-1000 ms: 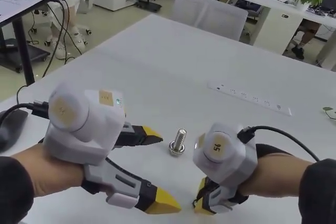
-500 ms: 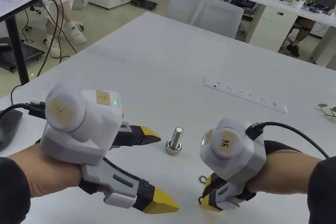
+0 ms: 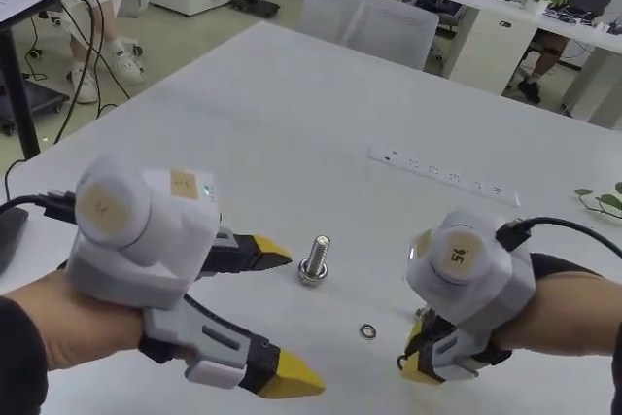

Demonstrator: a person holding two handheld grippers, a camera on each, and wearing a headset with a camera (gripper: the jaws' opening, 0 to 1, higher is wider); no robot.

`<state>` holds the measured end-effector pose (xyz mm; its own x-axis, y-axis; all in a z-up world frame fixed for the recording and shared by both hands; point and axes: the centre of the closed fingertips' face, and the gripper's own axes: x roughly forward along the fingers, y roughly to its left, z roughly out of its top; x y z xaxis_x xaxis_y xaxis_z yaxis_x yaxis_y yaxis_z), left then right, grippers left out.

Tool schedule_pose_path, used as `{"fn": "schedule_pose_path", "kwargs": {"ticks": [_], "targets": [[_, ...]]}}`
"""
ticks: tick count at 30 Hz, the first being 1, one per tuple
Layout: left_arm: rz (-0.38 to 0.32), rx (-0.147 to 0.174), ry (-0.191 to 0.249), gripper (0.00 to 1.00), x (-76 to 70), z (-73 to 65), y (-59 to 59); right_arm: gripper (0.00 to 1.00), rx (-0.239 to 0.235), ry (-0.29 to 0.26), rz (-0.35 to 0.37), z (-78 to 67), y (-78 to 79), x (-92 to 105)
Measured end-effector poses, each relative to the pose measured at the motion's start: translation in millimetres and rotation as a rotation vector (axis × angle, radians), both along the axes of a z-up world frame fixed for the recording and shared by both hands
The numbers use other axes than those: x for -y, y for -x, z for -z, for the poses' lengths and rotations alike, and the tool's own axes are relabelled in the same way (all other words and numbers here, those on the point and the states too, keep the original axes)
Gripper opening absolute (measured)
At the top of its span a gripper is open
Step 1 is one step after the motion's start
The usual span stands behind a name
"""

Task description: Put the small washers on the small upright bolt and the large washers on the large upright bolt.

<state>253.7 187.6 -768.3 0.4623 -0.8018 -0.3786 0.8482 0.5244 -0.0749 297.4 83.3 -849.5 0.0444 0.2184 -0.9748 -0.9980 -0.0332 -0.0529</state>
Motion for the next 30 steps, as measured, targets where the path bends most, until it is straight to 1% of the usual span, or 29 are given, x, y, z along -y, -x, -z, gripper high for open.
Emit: {"fn": "schedule_pose_path", "kwargs": {"ticks": [9,17,22,30], "targets": [[0.003,0.001,-0.001,0.76,1.5,-0.6,0.1,0.13,0.018,-0.004,0.034,-10.6,-7.9,12.8],[0.003,0.003,-0.004,0.76,2.2,-1.8,0.7,0.13,0.028,-0.009,0.052,-19.3,-11.7,19.9],[0.003,0.005,-0.003,0.76,2.3,-2.6,1.7,0.13,0.043,-0.016,0.06,-30.4,-15.6,22.6],[0.002,0.006,-0.001,0.76,1.1,-2.4,2.2,0.13,0.081,-0.028,0.073,-48.1,-28.4,26.1]]}}
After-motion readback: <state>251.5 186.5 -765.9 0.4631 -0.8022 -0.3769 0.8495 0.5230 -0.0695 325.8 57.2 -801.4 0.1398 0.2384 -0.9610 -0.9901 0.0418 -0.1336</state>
